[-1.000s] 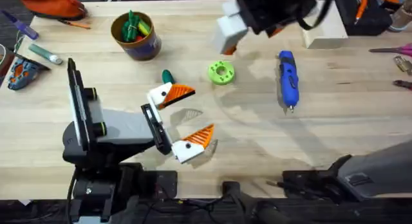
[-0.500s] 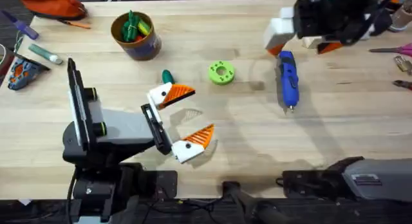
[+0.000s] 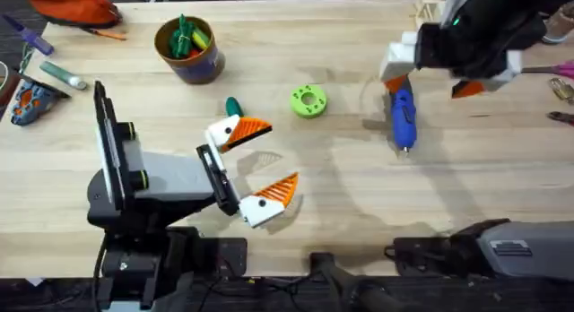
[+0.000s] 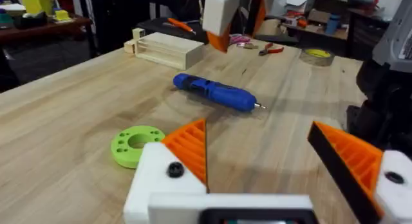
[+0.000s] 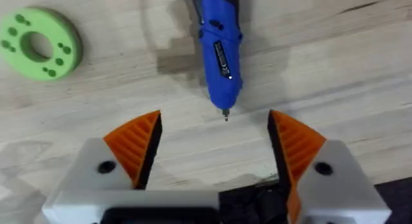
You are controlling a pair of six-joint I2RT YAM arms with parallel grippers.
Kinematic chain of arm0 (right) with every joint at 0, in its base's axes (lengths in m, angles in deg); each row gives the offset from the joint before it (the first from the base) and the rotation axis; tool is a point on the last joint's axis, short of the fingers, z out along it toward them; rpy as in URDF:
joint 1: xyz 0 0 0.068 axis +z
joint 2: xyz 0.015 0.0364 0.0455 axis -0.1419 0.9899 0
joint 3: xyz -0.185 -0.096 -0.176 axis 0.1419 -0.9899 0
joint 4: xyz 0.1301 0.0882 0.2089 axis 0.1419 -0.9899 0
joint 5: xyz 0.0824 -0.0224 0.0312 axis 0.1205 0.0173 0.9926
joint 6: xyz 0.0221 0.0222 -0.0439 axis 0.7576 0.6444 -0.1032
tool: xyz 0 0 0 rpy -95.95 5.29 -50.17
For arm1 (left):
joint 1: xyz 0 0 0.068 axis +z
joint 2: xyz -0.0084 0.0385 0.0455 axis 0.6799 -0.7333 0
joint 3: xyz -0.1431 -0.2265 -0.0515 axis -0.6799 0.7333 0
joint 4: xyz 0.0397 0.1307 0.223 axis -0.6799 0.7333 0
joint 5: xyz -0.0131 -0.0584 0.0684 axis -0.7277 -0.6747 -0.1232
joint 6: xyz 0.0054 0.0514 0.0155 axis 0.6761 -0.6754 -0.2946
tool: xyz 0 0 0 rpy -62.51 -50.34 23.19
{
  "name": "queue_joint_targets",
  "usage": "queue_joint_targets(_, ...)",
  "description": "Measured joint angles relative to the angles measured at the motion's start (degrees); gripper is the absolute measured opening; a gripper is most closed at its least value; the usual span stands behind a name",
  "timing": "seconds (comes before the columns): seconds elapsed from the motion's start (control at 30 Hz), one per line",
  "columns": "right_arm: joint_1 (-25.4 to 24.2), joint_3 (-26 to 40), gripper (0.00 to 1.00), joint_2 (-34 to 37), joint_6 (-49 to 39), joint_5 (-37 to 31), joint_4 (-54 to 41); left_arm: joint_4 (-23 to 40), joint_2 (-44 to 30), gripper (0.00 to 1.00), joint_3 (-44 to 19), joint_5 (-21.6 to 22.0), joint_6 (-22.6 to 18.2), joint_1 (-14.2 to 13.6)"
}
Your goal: Pick up the gripper from the table and insert it into the empty holder that is missing its gripper. Then pick up a screw, insert it into the mounting hole, and use the screwdriver to tighten it. Finally, clean up the table by picking up the vegetable and placing it into the bucket.
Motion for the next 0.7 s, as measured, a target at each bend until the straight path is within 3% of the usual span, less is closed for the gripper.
queue_joint_targets(0.23,0.0,-7.0,0.98,0.0,-0.1,0.0,5.0,0.0,0.0,0.986,0.0,0.0,0.0,0.0)
queue_joint_targets(0.7,0.0,-7.1,0.985,0.0,-0.3,-0.3,5.4,0.0,0.0,0.985,0.0,0.0,0.0,0.0)
